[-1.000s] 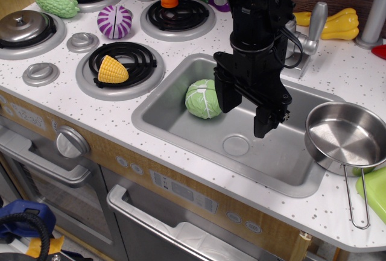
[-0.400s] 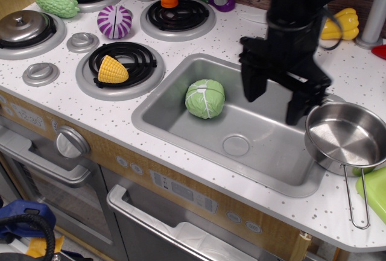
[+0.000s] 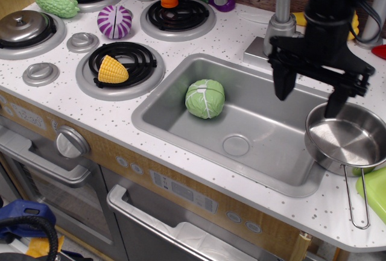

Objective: Put pan in sink

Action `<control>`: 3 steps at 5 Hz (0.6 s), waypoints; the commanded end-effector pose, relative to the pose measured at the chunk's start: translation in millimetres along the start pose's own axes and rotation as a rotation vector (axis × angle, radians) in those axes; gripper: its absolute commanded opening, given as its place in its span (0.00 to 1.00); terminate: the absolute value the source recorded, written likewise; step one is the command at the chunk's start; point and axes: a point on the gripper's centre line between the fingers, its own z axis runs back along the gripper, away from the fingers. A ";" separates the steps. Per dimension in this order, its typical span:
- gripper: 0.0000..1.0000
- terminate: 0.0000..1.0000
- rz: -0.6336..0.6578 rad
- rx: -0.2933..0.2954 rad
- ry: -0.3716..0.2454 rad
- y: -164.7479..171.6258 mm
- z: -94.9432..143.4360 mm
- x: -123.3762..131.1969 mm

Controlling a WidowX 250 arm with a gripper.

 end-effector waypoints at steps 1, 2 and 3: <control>1.00 0.00 0.007 -0.011 -0.104 -1.9 -8.9 14.9; 1.00 0.00 -0.001 -0.021 -0.128 4.9 -24.2 17.5; 1.00 0.00 -0.017 -0.062 -0.137 11.2 -38.9 23.1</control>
